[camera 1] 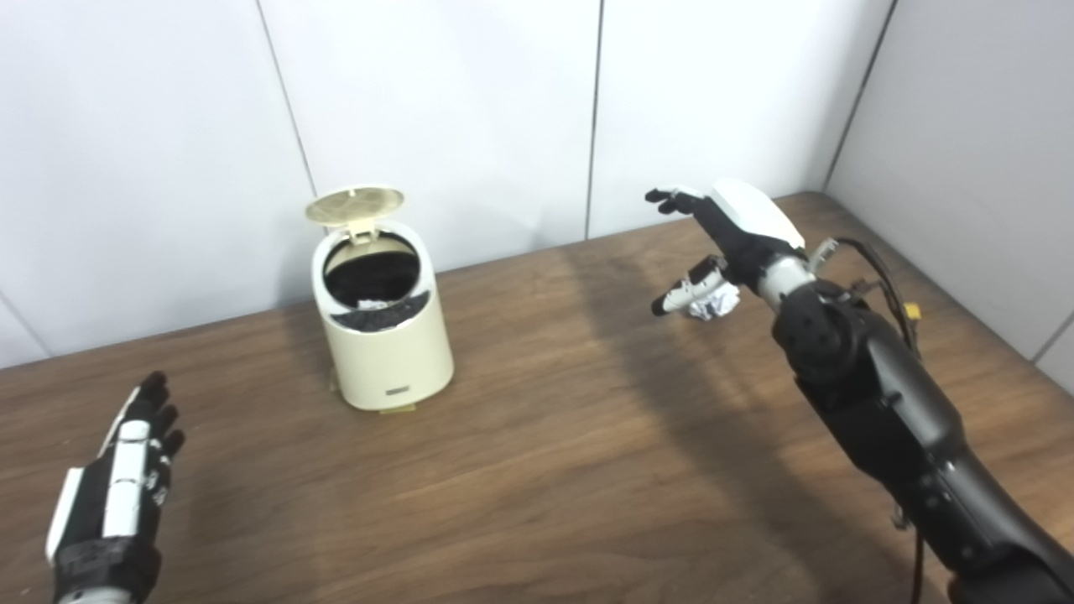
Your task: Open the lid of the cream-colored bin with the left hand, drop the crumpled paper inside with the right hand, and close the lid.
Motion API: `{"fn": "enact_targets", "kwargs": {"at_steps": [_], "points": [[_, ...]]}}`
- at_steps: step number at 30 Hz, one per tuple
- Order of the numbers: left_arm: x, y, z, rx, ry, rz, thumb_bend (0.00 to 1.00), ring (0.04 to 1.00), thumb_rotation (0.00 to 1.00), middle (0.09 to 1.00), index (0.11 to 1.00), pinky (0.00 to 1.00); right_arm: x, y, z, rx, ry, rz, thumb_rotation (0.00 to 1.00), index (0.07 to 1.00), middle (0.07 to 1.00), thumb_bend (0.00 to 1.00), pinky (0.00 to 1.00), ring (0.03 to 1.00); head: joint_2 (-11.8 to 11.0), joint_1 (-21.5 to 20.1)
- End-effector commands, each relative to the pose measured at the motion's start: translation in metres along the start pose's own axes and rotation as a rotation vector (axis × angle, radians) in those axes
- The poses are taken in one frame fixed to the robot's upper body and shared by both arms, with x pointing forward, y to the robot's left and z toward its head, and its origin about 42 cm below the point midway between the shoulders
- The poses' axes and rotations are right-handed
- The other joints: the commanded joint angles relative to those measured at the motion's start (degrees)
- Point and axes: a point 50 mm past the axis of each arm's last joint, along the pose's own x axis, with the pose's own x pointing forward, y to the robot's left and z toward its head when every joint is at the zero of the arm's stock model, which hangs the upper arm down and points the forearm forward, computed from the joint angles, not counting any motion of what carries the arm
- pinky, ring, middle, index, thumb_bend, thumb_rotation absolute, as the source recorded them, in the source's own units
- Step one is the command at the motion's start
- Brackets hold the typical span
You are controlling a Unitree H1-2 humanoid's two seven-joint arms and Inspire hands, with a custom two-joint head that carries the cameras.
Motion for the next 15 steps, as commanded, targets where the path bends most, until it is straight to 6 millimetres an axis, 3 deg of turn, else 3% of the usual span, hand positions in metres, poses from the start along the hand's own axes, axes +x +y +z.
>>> {"fn": "enact_targets", "kwargs": {"at_steps": [1, 6, 15], "points": [[0.005, -0.002, 0.022, 0.006, -0.071, -0.012, 0.47, 1.000, 0.86, 1.000, 1.000, 1.00, 0.011, -0.030, 0.006, -0.043, -0.014, -0.077, 0.09, 0.845, 0.854, 0.88, 0.85, 0.876, 0.08, -0.30], [0.003, -0.003, 0.024, 0.004, -0.062, -0.020, 0.44, 1.000, 0.87, 1.000, 1.000, 1.00, 0.026, -0.031, -0.003, -0.066, 0.043, -0.036, 0.07, 0.830, 0.819, 0.88, 0.83, 0.868, 0.05, -0.54], [0.001, -0.001, 0.028, 0.002, -0.068, -0.021, 0.42, 1.000, 0.86, 1.000, 1.000, 1.00, 0.048, -0.032, -0.021, -0.097, 0.160, 0.040, 0.06, 0.835, 0.898, 0.89, 0.84, 0.913, 0.42, -0.43]]}}
